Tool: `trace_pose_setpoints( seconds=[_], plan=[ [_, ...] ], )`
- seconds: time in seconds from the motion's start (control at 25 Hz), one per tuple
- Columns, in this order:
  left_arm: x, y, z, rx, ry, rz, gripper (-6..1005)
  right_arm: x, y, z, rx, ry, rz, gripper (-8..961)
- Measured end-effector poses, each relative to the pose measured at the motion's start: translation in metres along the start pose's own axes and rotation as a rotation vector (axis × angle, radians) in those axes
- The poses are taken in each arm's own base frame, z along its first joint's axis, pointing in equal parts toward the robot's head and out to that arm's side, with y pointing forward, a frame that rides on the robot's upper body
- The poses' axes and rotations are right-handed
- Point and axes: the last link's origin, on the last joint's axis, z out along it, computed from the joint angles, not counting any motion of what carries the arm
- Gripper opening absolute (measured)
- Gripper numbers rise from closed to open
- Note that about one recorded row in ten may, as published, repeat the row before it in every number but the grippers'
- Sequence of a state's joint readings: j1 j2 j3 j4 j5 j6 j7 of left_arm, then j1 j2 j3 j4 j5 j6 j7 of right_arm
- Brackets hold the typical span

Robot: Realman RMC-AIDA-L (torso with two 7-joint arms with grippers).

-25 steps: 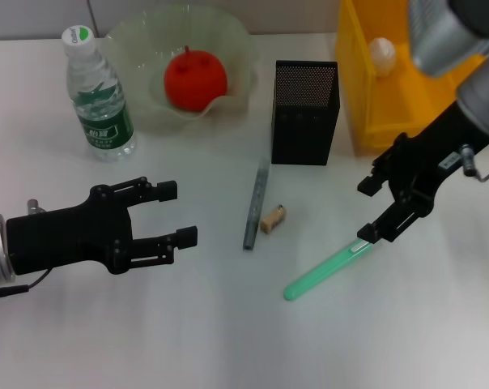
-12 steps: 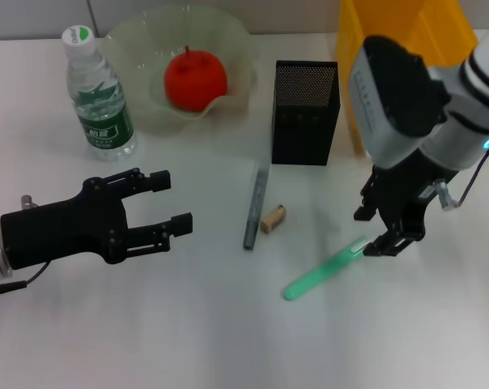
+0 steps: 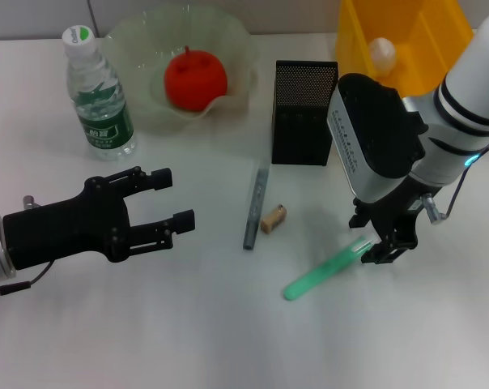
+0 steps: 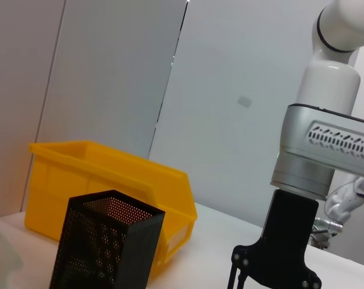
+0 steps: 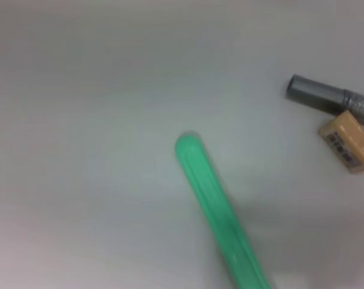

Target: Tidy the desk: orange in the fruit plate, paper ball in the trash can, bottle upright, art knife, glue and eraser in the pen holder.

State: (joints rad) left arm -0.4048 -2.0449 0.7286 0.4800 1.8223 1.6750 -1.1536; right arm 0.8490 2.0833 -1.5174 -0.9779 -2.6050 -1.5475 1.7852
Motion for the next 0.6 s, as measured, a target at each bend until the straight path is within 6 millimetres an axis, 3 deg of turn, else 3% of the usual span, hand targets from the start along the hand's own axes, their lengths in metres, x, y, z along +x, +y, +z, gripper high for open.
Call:
trace_pose_setpoints(
  seconds=[0.48,0.6],
  plan=[
    [0.001,0.0,-0.001,0.013,0.019,-0.004,806,-0.003,0.001,0.011,0.0,0.022,-0.042,497],
    [0.001,0.0,-0.001,0.014,0.021,-0.005,806,-0.004,0.001,0.012,-0.004,0.014,-0.051,427]
  ],
)
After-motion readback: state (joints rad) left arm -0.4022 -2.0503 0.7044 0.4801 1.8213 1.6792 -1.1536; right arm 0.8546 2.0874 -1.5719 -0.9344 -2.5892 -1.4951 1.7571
